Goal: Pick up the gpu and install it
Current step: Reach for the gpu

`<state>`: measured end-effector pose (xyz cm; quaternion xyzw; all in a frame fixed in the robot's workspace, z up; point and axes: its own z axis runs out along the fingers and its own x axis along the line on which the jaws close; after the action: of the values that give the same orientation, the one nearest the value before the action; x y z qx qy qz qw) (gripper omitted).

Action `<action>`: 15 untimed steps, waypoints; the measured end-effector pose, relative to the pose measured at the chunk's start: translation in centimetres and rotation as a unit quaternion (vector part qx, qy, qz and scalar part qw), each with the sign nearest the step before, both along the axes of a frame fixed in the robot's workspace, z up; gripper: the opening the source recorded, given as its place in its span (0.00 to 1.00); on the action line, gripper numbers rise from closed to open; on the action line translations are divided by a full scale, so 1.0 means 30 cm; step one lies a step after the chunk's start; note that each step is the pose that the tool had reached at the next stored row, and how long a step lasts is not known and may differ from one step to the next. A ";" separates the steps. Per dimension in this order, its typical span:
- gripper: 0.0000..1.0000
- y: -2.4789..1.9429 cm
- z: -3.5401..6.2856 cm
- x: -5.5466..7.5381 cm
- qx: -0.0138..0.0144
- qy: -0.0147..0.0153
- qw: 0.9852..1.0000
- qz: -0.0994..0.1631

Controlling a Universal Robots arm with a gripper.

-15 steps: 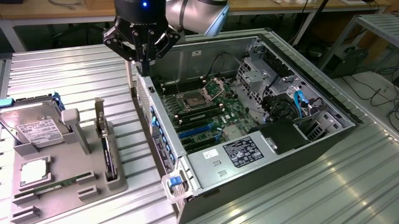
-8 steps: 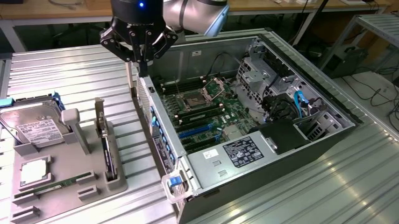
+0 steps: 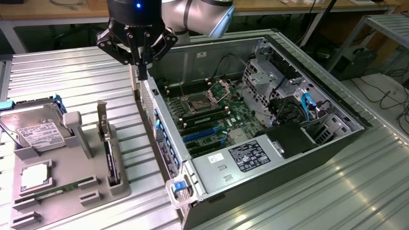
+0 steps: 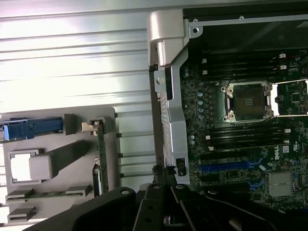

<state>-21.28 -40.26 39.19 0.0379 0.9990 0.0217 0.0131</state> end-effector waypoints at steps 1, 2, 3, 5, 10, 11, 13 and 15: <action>0.11 0.000 0.000 -0.004 0.000 0.000 1.000 0.000; 0.11 -0.001 0.000 -0.008 0.000 0.000 1.000 0.000; 0.11 -0.001 -0.001 -0.011 0.000 0.000 1.000 0.000; 0.11 -0.001 -0.001 -0.016 0.000 0.000 1.000 0.000; 0.11 -0.002 -0.001 -0.029 0.000 0.000 1.000 0.000; 0.11 -0.003 -0.001 -0.032 0.000 0.000 1.000 0.000; 0.11 -0.004 -0.002 -0.037 0.000 0.000 1.000 0.000; 0.11 -0.005 -0.002 -0.042 0.000 0.000 1.000 0.000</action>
<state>-22.55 -40.41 39.13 0.0379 0.9990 0.0217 0.0131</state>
